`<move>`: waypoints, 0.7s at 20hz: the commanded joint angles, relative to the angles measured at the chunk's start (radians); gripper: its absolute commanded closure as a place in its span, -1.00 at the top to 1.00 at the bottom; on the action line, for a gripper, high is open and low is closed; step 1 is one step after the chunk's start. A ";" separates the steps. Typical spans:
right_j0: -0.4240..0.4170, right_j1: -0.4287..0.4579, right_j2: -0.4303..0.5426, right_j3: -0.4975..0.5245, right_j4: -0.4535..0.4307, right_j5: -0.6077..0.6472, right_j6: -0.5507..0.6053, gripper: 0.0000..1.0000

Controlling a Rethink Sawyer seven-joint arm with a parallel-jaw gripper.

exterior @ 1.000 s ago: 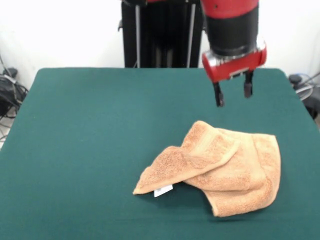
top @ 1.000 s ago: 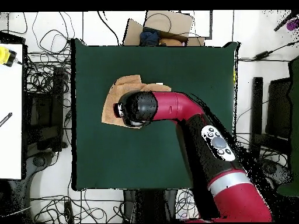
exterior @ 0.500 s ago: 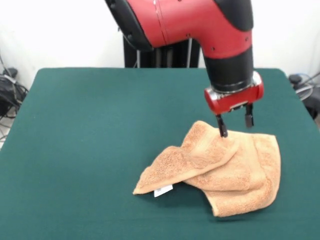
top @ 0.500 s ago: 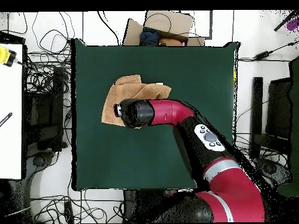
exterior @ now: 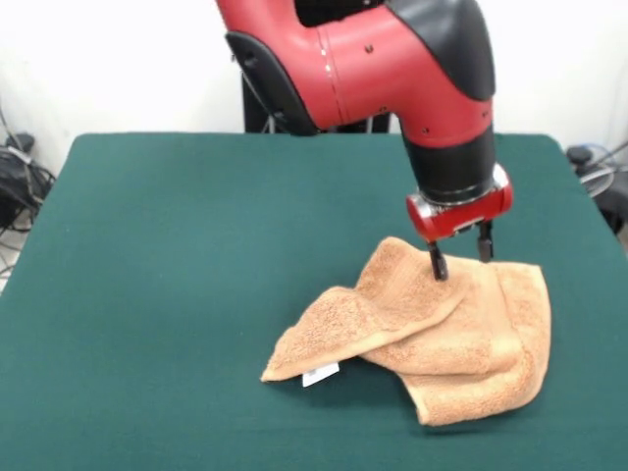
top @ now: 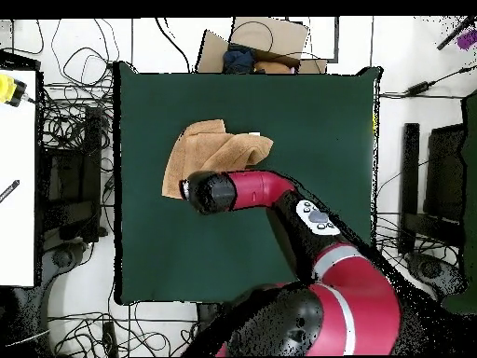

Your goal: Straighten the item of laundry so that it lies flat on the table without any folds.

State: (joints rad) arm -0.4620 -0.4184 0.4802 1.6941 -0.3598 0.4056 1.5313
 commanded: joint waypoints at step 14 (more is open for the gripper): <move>0.273 -0.009 -0.289 0.045 -0.024 -0.344 0.263 1.00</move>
State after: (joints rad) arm -0.2504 -0.4188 0.2983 1.6992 -0.3864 0.1524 1.5321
